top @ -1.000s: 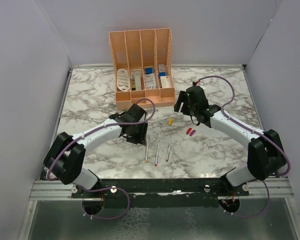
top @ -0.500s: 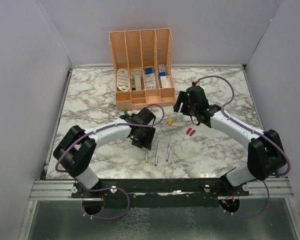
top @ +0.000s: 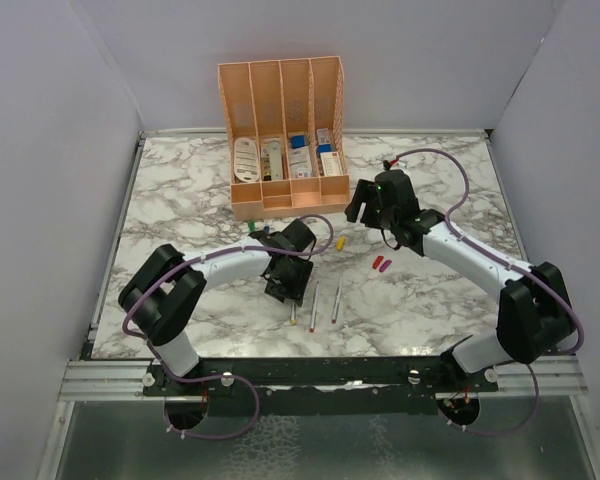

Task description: Insert the pens into the pen caps

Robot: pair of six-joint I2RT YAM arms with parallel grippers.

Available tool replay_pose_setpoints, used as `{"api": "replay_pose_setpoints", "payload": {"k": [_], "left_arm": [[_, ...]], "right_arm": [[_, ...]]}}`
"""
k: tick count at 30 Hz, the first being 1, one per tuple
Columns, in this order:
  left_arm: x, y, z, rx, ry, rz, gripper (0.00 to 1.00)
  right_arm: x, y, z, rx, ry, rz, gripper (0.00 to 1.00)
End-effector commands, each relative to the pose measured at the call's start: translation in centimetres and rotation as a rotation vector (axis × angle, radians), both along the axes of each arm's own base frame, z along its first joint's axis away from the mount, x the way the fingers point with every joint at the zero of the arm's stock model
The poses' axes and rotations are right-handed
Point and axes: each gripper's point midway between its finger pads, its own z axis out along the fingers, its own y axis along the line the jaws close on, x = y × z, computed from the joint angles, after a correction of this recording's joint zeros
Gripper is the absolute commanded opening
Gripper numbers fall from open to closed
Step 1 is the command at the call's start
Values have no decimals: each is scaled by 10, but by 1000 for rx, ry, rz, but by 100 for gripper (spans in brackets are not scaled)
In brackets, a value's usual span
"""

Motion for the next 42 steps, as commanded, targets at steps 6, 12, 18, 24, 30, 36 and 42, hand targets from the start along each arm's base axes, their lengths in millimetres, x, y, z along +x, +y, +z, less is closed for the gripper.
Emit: {"api": "replay_pose_setpoints", "payload": {"k": [6,12,18,24,30,36,42], "left_arm": [[-6,31,-34,219,35,-21,48],[2,62,-37,397,6,-37,45],[7,83,-41,524,-22,-45,42],[15,78,-45,535,-26,-57,41],[8,73,-51,499,5,-71,36],[-3,76,-55,490,47,-76,22],[-11,75,-60,477,85,-93,0]], "right_arm": [[-1,0,19,23,-63,12,70],[-1,1,18,33,-61,9,70],[1,3,20,43,-63,8,70],[1,3,21,42,-63,5,70],[1,1,20,35,-63,1,70],[-1,3,17,44,-50,6,70],[-1,5,12,44,-36,14,70]]}}
